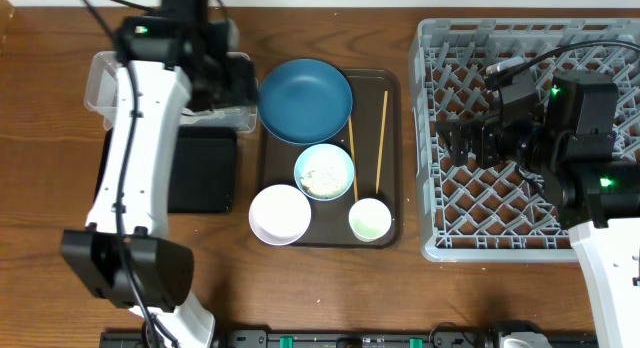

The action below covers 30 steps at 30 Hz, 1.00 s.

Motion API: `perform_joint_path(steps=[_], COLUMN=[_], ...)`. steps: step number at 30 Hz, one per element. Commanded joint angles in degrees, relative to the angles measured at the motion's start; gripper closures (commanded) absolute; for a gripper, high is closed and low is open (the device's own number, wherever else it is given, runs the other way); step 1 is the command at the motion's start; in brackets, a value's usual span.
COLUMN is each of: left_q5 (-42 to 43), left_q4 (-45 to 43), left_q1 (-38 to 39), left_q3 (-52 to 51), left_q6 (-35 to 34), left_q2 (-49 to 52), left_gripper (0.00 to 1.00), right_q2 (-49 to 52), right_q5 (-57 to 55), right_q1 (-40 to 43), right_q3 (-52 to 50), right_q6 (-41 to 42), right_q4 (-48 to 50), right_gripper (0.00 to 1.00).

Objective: Sort waste into correct bins and load items into the dishwasher rack
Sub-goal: 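Reach the left gripper to the white cup and grasp it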

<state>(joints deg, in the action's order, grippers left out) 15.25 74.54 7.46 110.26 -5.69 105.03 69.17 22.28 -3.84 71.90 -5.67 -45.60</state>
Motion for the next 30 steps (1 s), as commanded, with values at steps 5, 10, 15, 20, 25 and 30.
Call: perform_joint_path(steps=[5,10,15,20,25,30], left_q5=[1.3,3.6,3.6,3.6,3.6,3.1], left_q4=[7.9,10.4,5.0,-8.0,-15.9,-18.6], left_q1=[8.8,15.1,20.1,25.2,29.9,32.9], left_q3=[-3.0,-6.0,-12.1,-24.1,-29.7,-31.9], left_q6=[0.9,-0.1,-6.6,-15.3,-16.1,-16.4], left_q2=[0.5,0.2,-2.3,-6.6,-7.0,-5.9], left_gripper=[0.38,0.41,0.41,0.41,0.41,0.41], right_q2=[0.1,0.1,0.1,0.1,0.1,0.1], right_q5=[0.1,0.1,0.1,0.1,0.1,0.3], right_q1=[-0.7,-0.7,-0.7,-0.7,-0.7,-0.7], right_q3=[-0.3,-0.3,-0.3,-0.3,-0.3,-0.3], right_q6=[-0.4,-0.4,-0.4,-0.4,-0.4,-0.4], right_q4=[0.0,-0.2,-0.7,-0.7,-0.7,-1.1], right_gripper=[0.01,0.01,0.01,0.01,0.01,0.01])
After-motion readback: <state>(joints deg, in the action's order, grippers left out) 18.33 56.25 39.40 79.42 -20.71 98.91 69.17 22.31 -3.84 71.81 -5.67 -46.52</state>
